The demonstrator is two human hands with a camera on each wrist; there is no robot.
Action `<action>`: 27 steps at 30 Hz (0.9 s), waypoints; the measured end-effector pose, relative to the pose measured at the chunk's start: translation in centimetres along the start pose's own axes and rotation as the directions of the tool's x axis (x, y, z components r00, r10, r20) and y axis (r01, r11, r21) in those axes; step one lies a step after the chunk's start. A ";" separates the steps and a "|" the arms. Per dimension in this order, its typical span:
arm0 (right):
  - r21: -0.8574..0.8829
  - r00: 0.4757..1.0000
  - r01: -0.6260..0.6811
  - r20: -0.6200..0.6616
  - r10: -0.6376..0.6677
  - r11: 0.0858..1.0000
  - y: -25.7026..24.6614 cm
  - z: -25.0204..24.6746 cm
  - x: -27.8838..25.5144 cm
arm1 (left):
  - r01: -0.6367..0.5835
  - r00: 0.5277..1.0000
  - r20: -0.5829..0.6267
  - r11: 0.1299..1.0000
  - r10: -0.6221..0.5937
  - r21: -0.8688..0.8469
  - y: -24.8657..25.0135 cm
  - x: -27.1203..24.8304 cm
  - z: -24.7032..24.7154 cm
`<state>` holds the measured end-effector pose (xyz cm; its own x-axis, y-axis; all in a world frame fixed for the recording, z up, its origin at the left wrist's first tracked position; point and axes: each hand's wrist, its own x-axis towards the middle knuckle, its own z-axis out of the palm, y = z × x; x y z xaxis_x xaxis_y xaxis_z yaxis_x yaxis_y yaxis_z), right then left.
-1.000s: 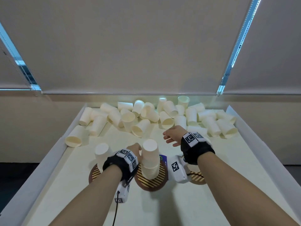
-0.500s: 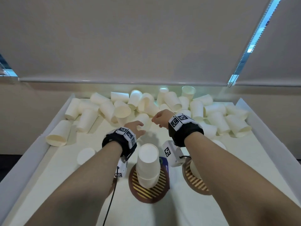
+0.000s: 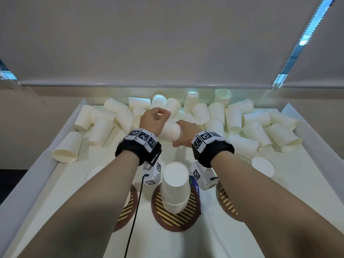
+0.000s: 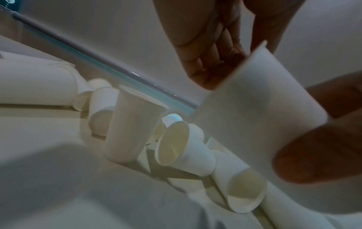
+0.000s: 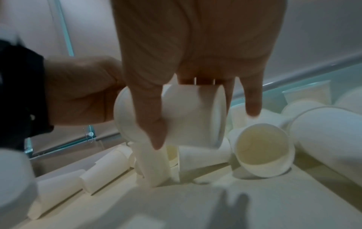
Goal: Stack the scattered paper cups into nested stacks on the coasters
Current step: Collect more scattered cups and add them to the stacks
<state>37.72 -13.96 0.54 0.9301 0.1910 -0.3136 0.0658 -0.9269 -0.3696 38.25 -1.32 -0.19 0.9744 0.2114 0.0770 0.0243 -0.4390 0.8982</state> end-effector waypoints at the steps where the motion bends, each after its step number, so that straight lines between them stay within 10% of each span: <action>1: -0.014 1.000 -0.009 0.007 0.009 1.000 -0.1 0.1 0.0 | -0.012 0.998 -0.053 0.999 0.014 0.051 -0.2 0.1 0.1; 6: -0.095 0.988 -0.150 0.005 0.151 0.984 0.3 0.8 0.6 | 0.114 0.991 -0.026 0.755 -0.128 0.646 -3.8 0.4 0.4; 11: -0.156 0.977 -0.208 0.009 0.212 0.966 1.0 0.9 0.4 | 0.108 0.962 0.077 0.625 -0.261 0.773 -5.1 0.0 0.1; 18: 0.143 0.995 -0.046 -0.076 0.058 0.989 1.3 -2.0 -3.7 | -0.187 0.965 -0.124 0.937 0.232 0.296 1.3 -2.4 -2.6; 27: 0.521 0.903 0.321 -0.420 -0.090 0.791 -0.5 -4.8 -11.5 | 0.198 0.968 0.187 0.967 -0.167 -0.160 7.9 -7.4 -4.7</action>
<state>28.68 -17.25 8.52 0.9858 0.1206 0.1170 0.1624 -0.5035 -0.8486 30.21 -2.25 8.40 0.9810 0.1149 -0.1566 0.1806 -0.2432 0.9530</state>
